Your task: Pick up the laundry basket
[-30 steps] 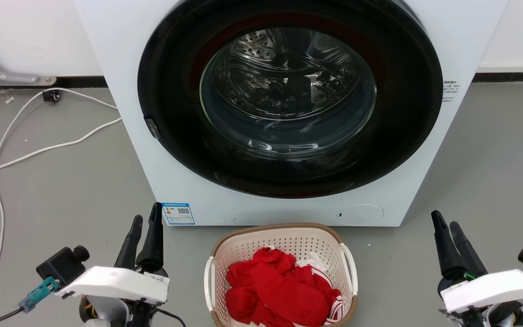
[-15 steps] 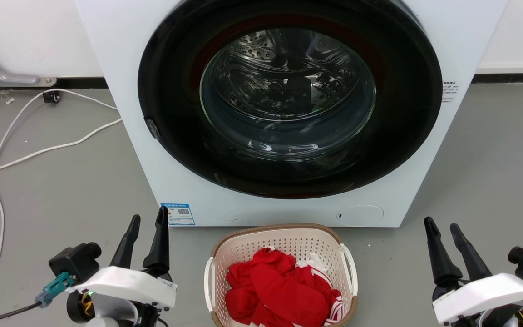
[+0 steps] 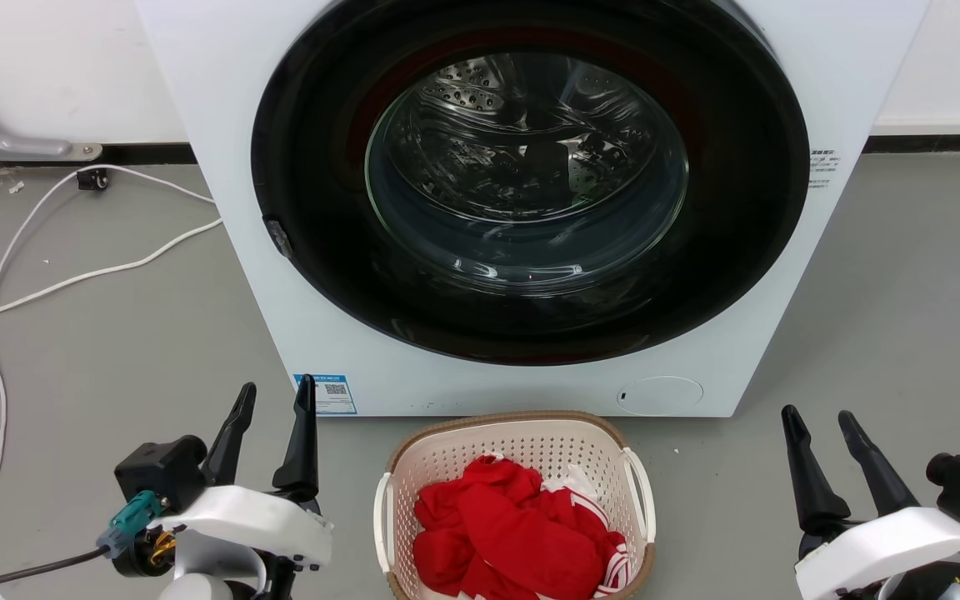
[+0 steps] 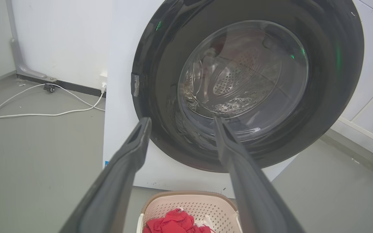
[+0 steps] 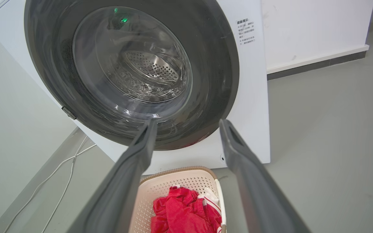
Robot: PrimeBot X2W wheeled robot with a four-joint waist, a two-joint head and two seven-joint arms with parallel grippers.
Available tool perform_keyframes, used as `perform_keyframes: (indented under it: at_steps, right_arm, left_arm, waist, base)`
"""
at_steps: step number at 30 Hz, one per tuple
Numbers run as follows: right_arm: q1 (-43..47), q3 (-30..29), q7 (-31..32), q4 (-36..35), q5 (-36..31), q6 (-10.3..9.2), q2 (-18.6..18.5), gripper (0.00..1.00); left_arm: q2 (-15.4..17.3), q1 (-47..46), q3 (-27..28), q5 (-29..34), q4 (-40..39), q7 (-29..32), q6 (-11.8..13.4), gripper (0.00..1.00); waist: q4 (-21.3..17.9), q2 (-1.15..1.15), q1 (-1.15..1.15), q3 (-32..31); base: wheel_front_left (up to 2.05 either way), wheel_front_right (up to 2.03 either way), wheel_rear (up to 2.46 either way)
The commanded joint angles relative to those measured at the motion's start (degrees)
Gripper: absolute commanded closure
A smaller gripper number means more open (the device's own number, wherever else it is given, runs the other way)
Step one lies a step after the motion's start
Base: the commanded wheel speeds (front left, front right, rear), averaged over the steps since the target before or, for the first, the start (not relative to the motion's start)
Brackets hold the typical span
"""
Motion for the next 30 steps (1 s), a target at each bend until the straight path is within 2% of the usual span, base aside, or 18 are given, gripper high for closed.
perform_keyframes:
  at_steps: [1, 30]
  right_arm:
    - [0.0, -0.1, 0.0, -1.0, -1.3, 0.0, 0.1, 0.0]
    - [2.2, 0.0, -0.2, -4.4, -16.9, -0.01, 0.3, 0.0]
  left_arm:
    - [0.6, -1.2, -0.3, 1.4, -0.3, -0.6, 0.3, 0.0]
    - [2.0, -1.7, -3.1, 14.7, 1.8, -4.1, 2.2, 0.0]
  waist:
    - [0.0, 0.0, 0.0, 0.0]
    - [-0.3, 0.0, 0.0, -0.1]
  base:
    - [0.0, 0.0, 0.0]
    - [0.0, 0.0, 0.0]
